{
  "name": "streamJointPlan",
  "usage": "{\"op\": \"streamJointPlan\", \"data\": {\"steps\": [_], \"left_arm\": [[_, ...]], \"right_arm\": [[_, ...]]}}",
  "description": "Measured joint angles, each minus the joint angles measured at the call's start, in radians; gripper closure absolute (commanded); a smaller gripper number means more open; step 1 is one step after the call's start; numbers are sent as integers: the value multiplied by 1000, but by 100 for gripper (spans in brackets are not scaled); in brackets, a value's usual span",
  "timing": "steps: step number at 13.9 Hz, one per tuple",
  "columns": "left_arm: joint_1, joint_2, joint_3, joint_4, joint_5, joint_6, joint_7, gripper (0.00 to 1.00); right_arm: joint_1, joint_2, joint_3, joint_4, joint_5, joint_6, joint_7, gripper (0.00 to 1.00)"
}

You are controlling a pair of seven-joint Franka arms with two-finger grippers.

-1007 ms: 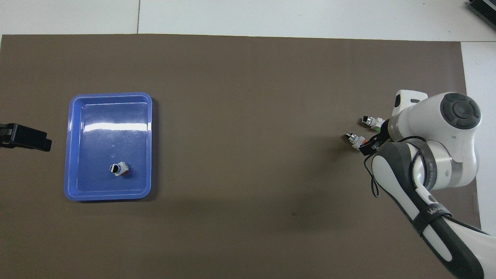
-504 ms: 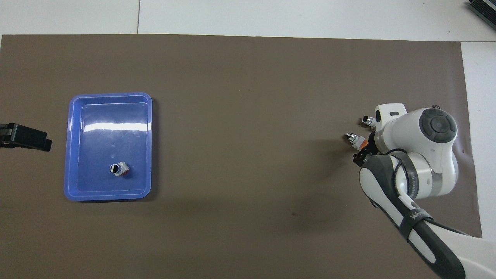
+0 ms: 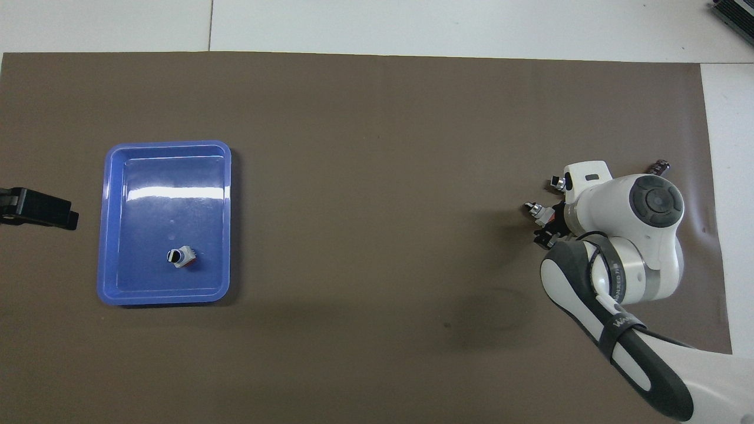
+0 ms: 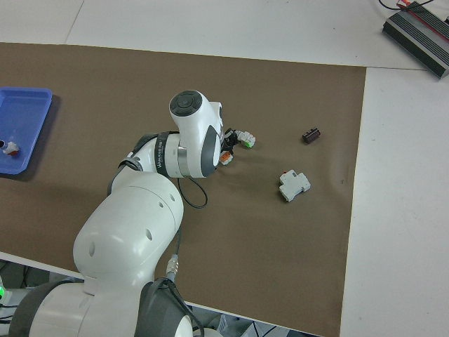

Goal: Turn and place switch with both arms
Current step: 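Lift the switch with the right gripper while the left gripper approaches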

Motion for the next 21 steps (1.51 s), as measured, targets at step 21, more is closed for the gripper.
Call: {"op": "streamJointPlan", "data": {"steps": [21], "left_arm": [[0, -5, -1, -13, 0, 7, -6, 0]], "right_arm": [[40, -112, 239, 311, 495, -341, -374, 100]]}}
